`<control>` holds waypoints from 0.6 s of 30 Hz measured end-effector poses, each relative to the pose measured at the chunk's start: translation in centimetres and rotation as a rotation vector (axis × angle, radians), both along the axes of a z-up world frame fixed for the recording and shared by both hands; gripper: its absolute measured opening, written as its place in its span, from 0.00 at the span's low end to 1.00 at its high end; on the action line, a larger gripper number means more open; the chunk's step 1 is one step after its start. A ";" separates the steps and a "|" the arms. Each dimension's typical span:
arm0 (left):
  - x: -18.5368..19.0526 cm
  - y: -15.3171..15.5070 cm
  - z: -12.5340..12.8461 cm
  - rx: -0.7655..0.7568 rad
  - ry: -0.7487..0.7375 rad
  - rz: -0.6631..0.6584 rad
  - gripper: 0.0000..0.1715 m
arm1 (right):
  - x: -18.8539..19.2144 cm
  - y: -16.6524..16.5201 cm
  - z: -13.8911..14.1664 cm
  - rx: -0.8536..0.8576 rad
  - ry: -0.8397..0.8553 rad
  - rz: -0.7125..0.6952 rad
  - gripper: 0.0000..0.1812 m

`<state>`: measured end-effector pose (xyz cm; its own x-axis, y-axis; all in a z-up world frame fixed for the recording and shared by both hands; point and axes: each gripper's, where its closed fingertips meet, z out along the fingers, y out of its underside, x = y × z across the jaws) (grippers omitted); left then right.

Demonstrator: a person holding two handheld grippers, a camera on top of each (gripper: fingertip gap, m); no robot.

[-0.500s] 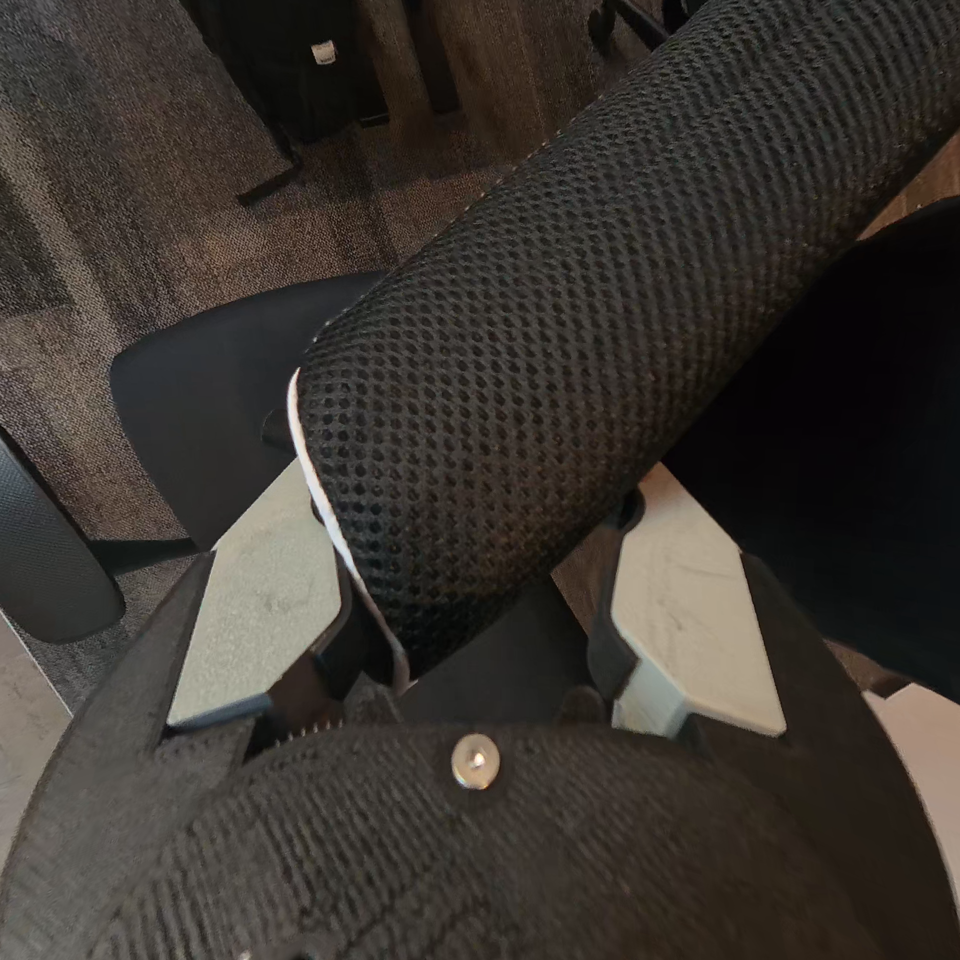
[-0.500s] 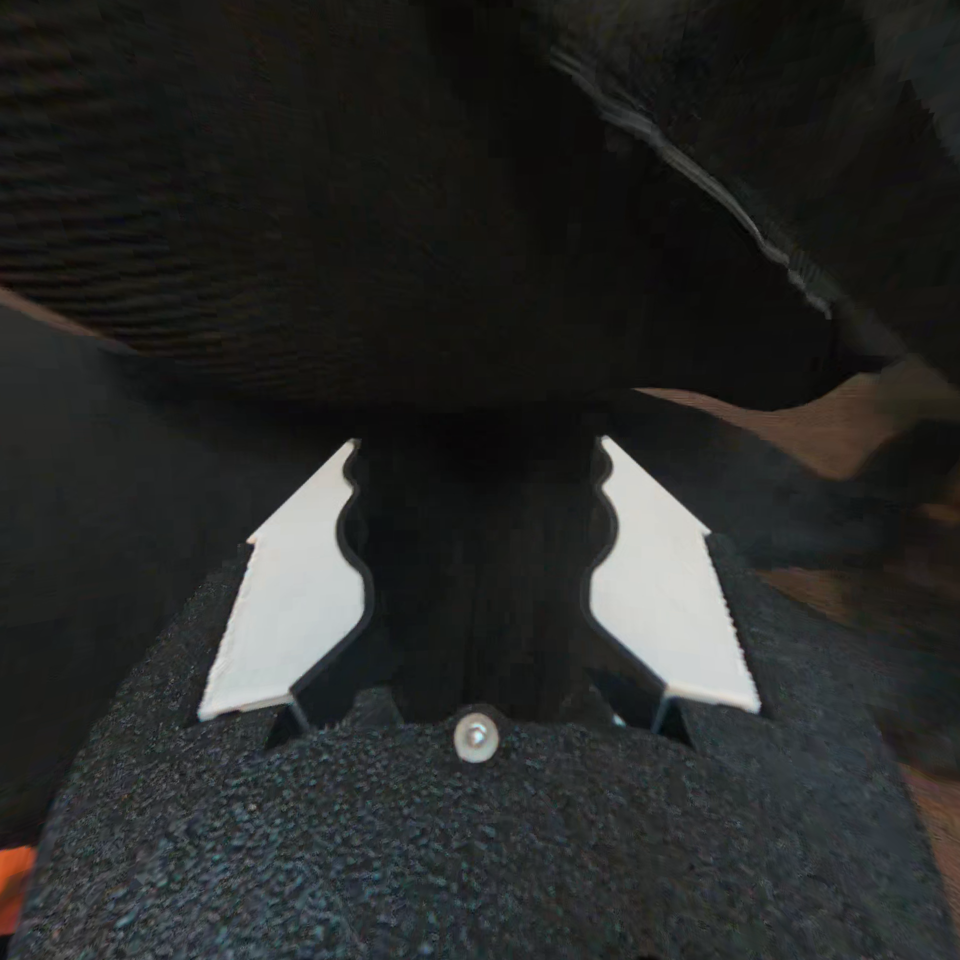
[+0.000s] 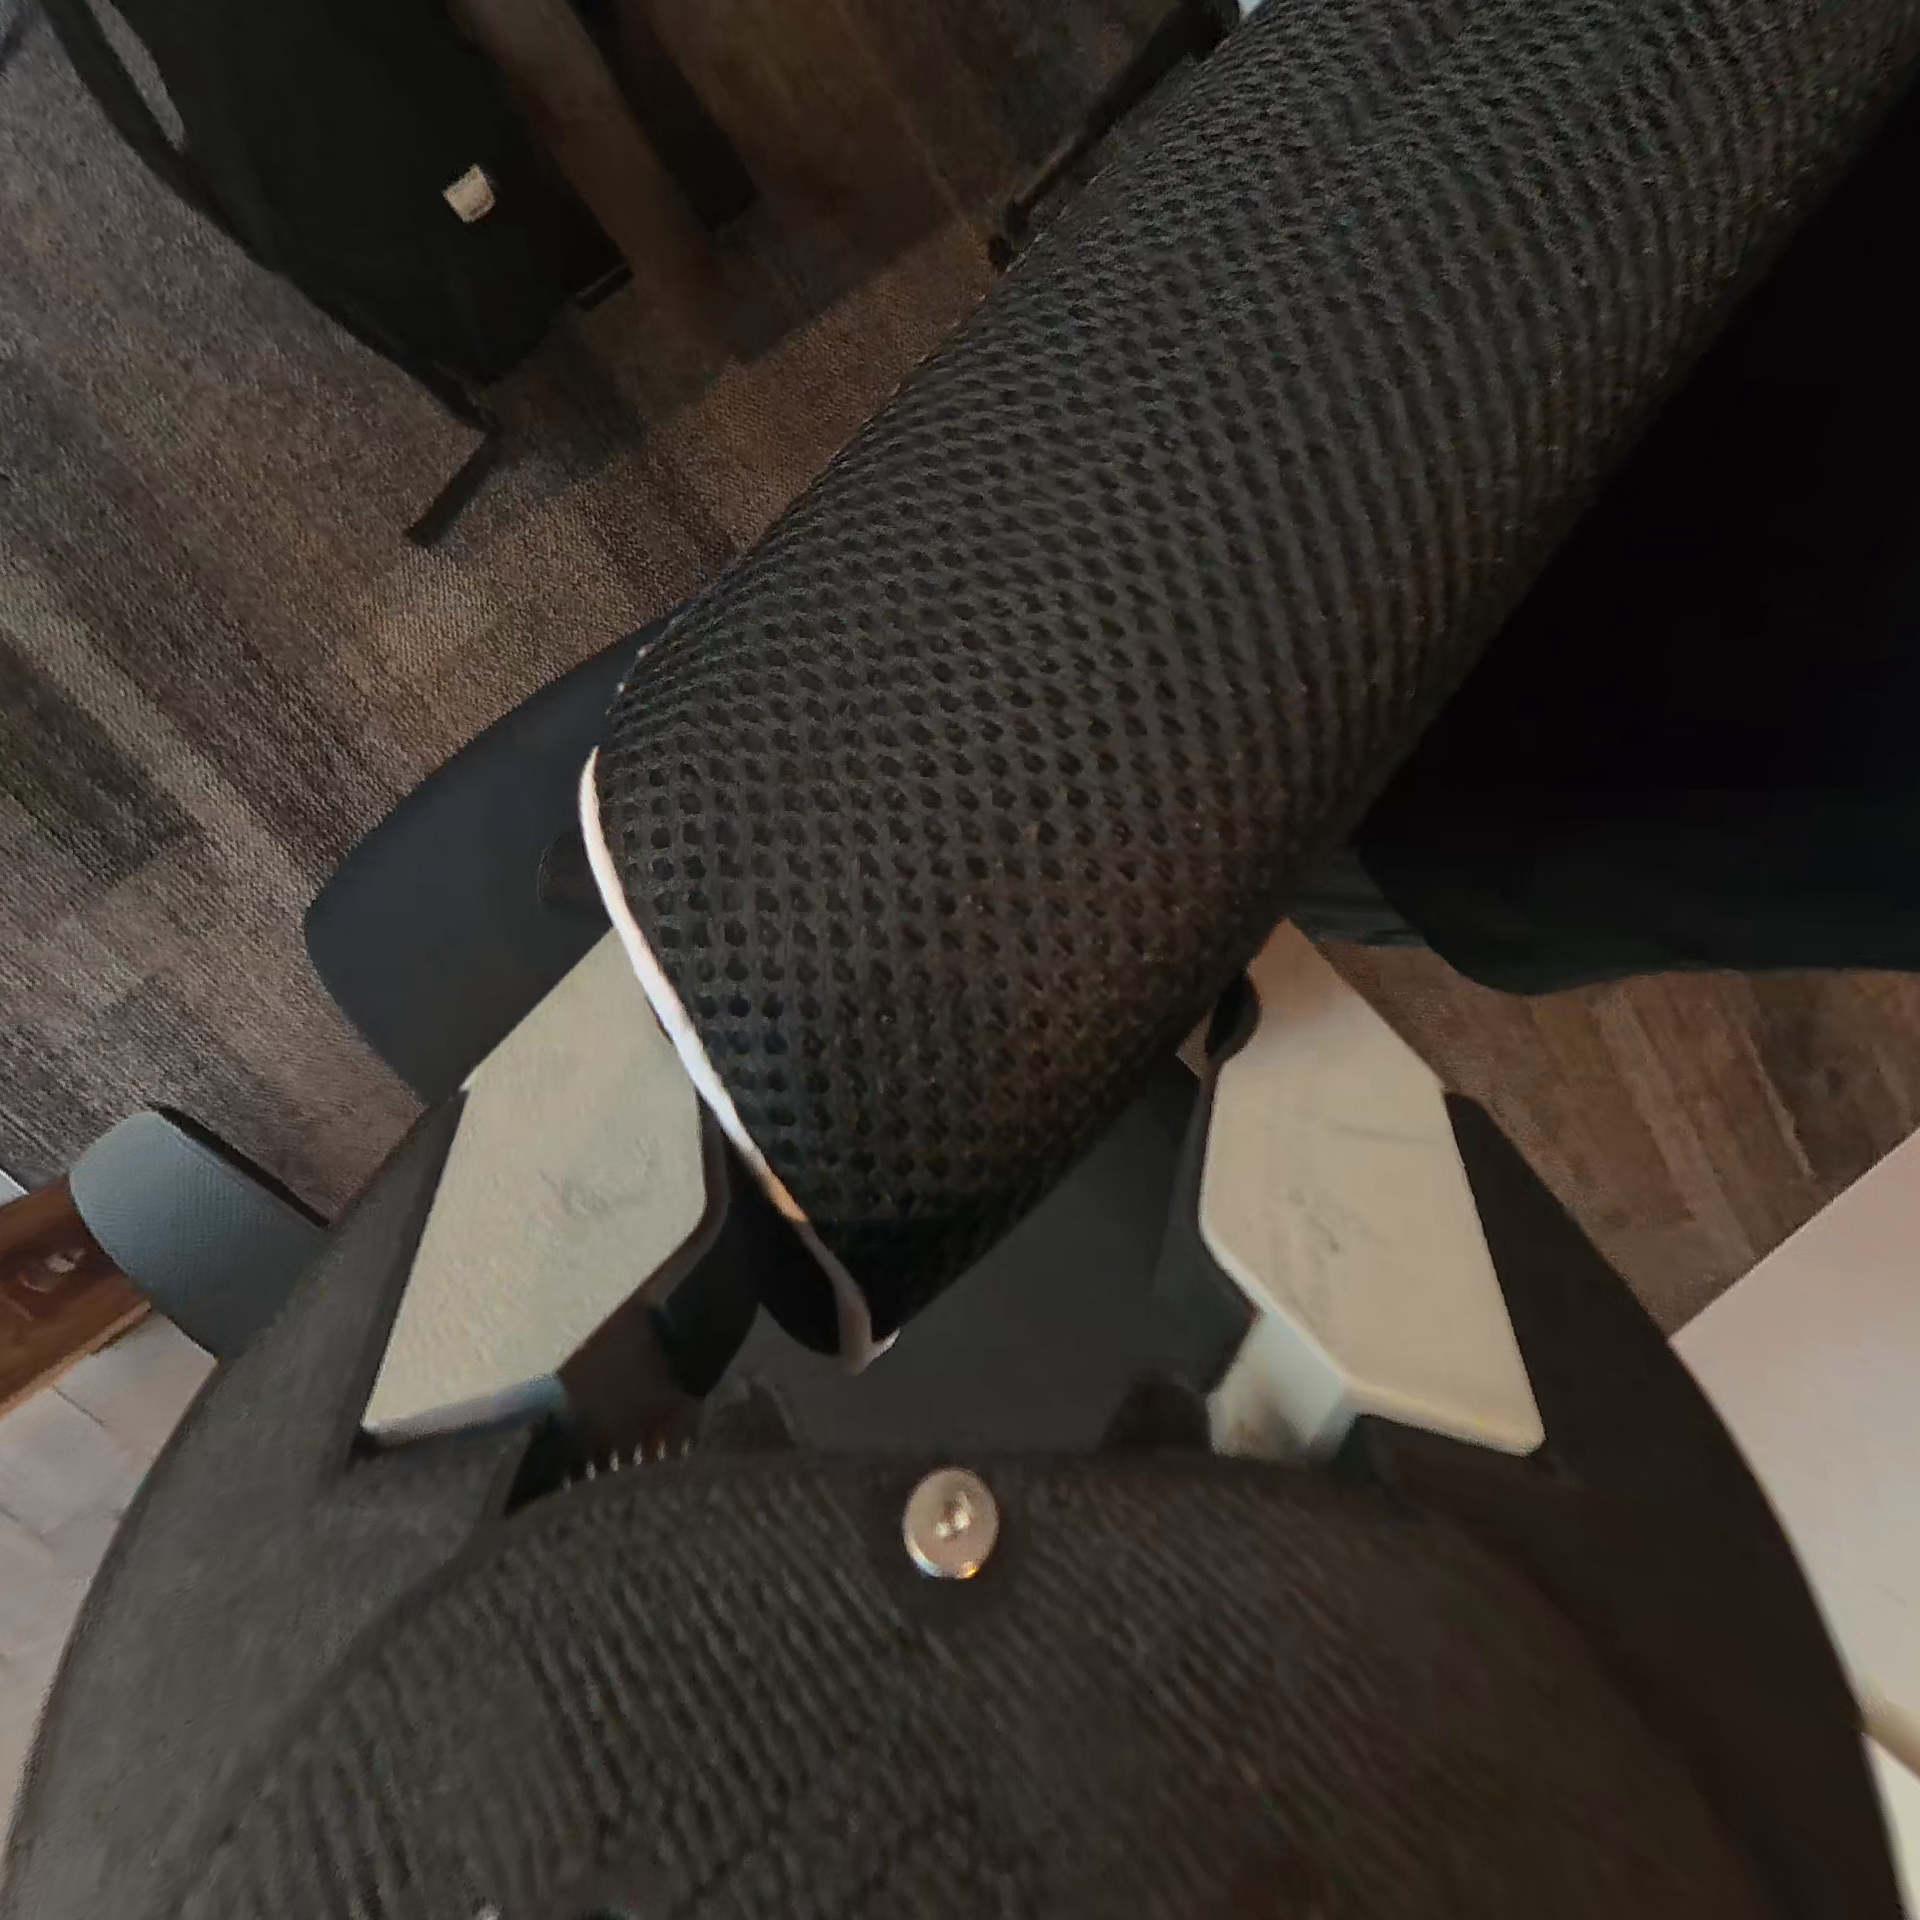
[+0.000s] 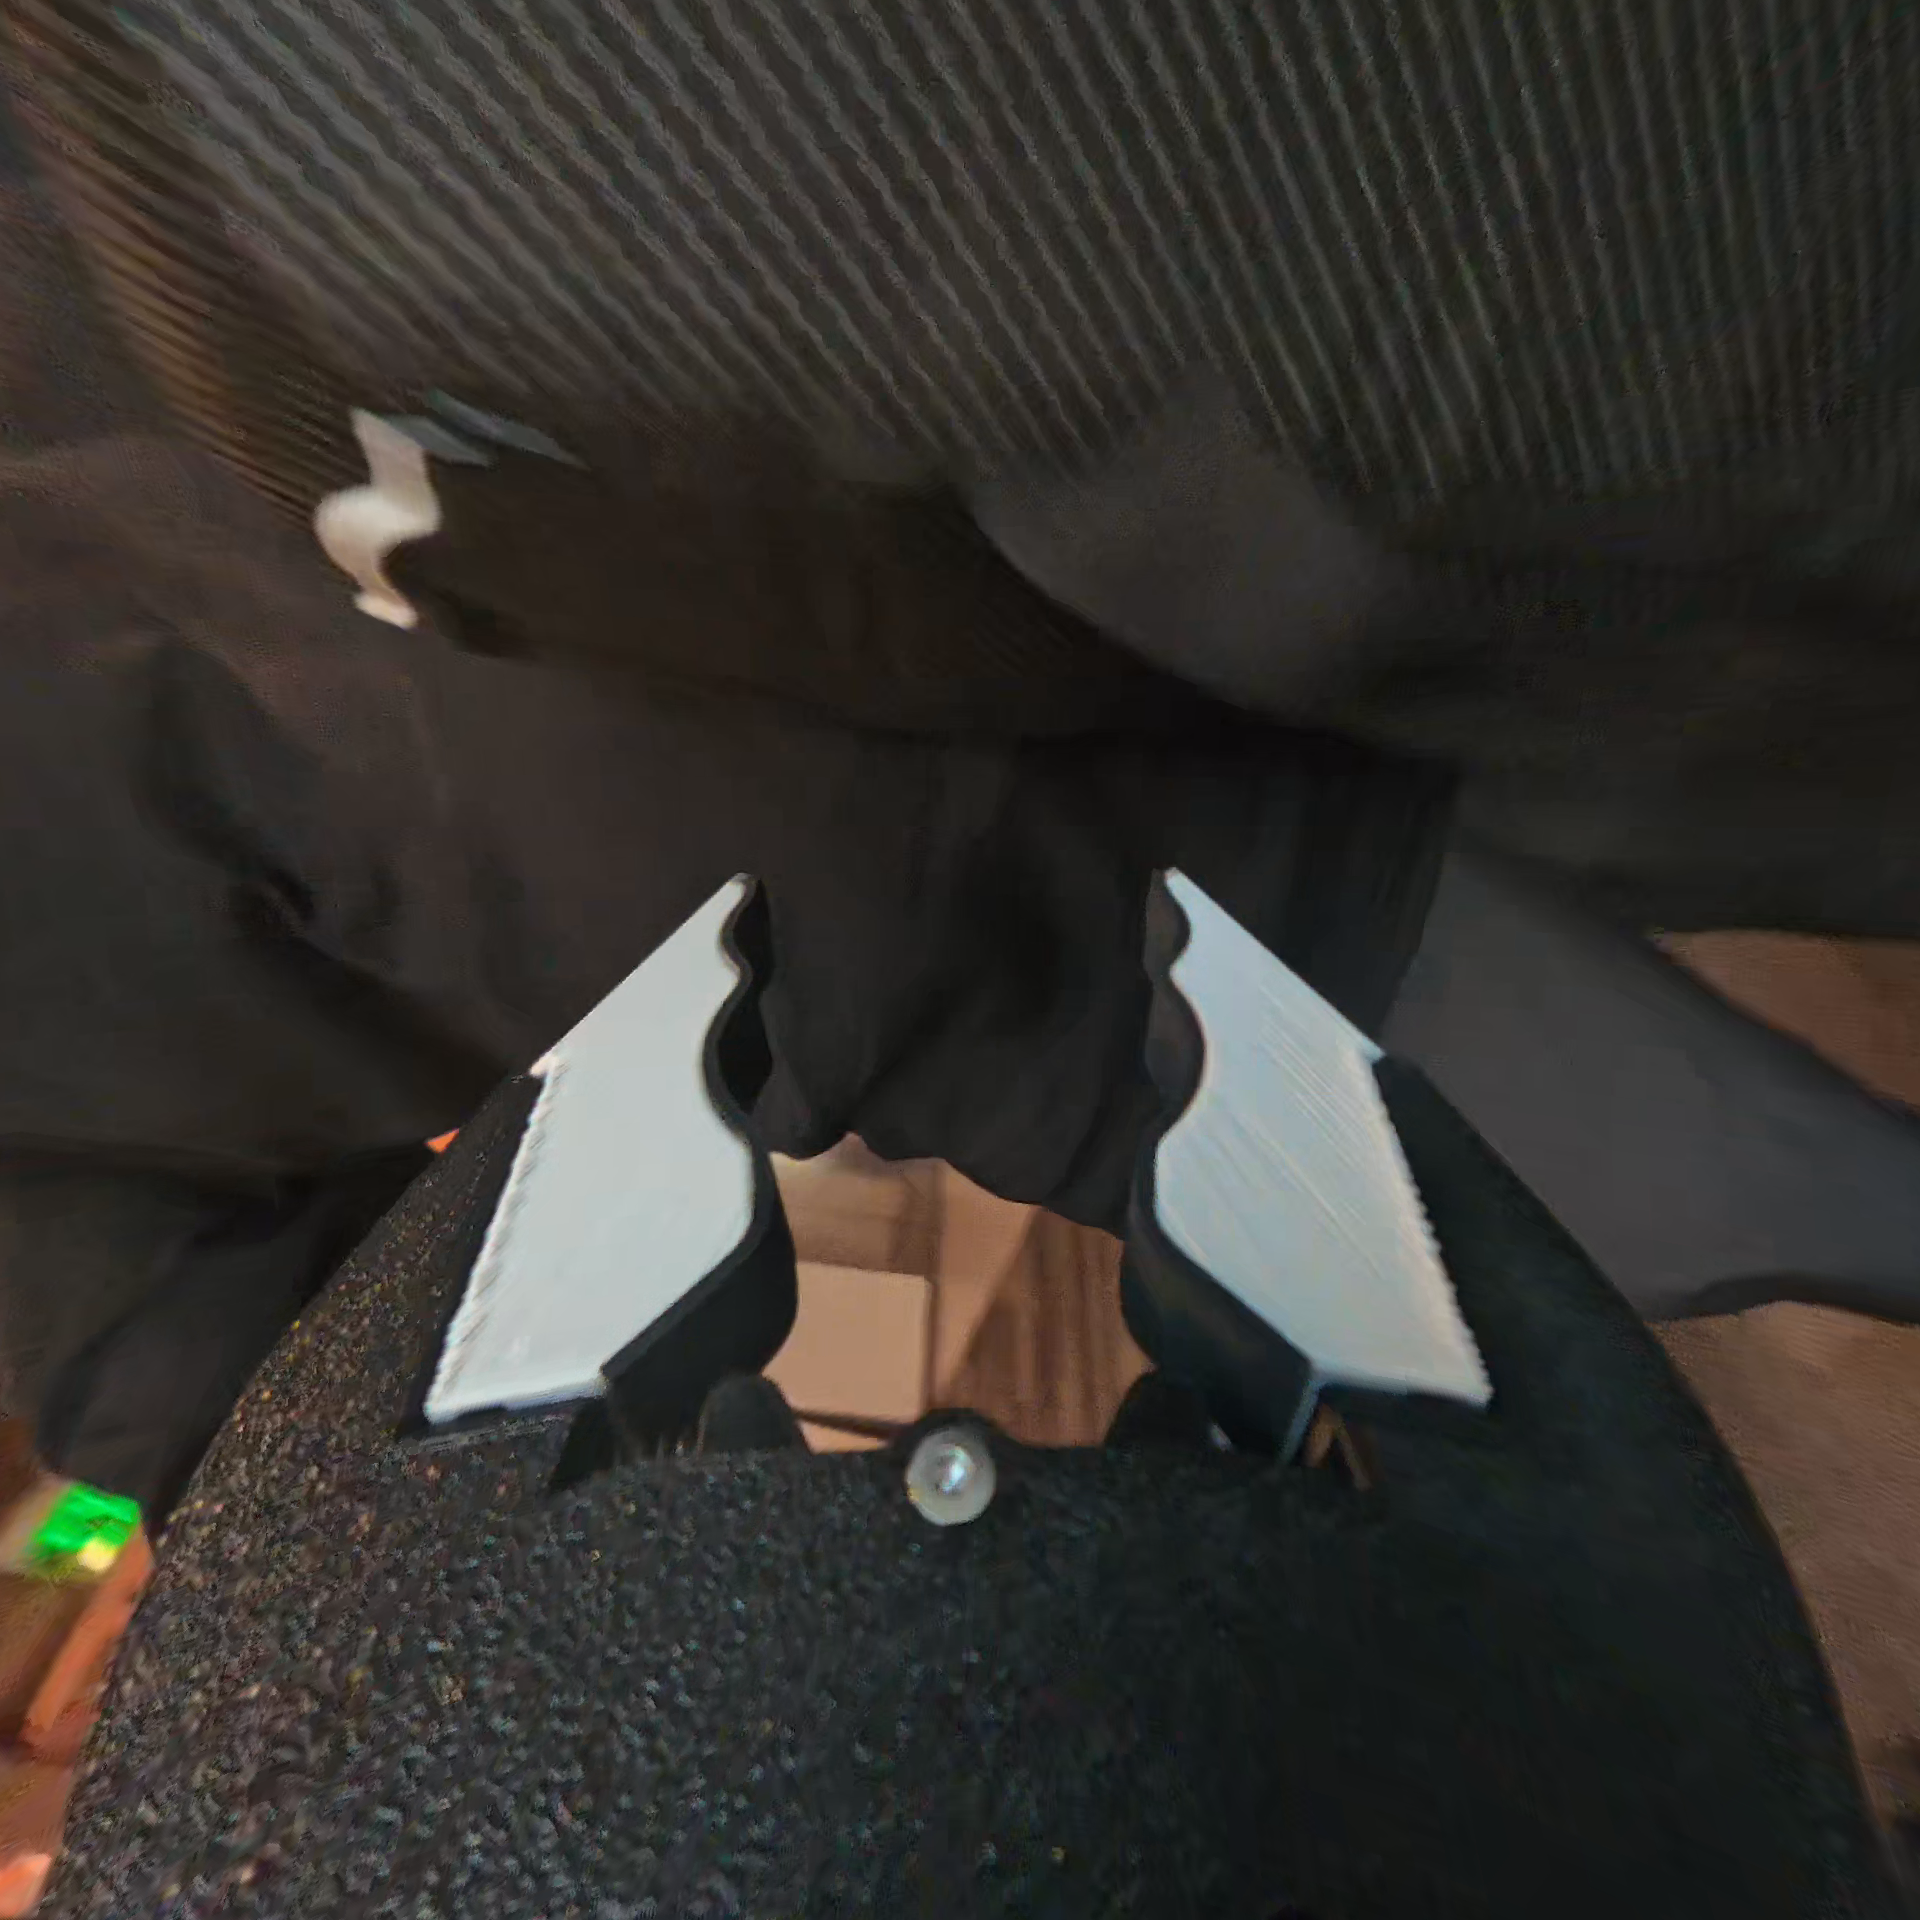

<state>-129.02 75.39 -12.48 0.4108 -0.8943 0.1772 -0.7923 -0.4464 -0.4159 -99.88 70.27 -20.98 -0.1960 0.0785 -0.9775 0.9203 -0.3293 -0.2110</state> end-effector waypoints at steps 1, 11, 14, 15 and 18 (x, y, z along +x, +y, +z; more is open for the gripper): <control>0.3 -0.2 0.1 0.013 -0.002 -0.023 0.57 | -1.1 0.9 1.9 0.042 0.047 0.025 0.40; 2.8 -3.0 0.8 0.099 0.025 -0.119 0.55 | -8.5 3.6 0.9 0.102 -0.067 0.282 0.41; 2.7 -3.2 0.8 0.104 0.013 -0.118 0.55 | -8.3 2.6 -4.0 0.058 -0.206 0.286 0.41; 2.8 -3.2 0.8 0.106 0.011 -0.120 0.54 | -8.2 2.4 -5.4 0.037 -0.245 0.264 0.41; 3.0 -3.2 0.8 0.111 -0.004 -0.117 0.55 | -7.2 2.6 -9.1 0.007 -0.343 0.119 0.40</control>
<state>-126.02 72.20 -11.67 0.3019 -0.9503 0.0756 -0.8347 -0.3018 -0.4606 -107.11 72.86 -30.10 0.1354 0.0817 -0.9874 0.9698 -0.2150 0.1152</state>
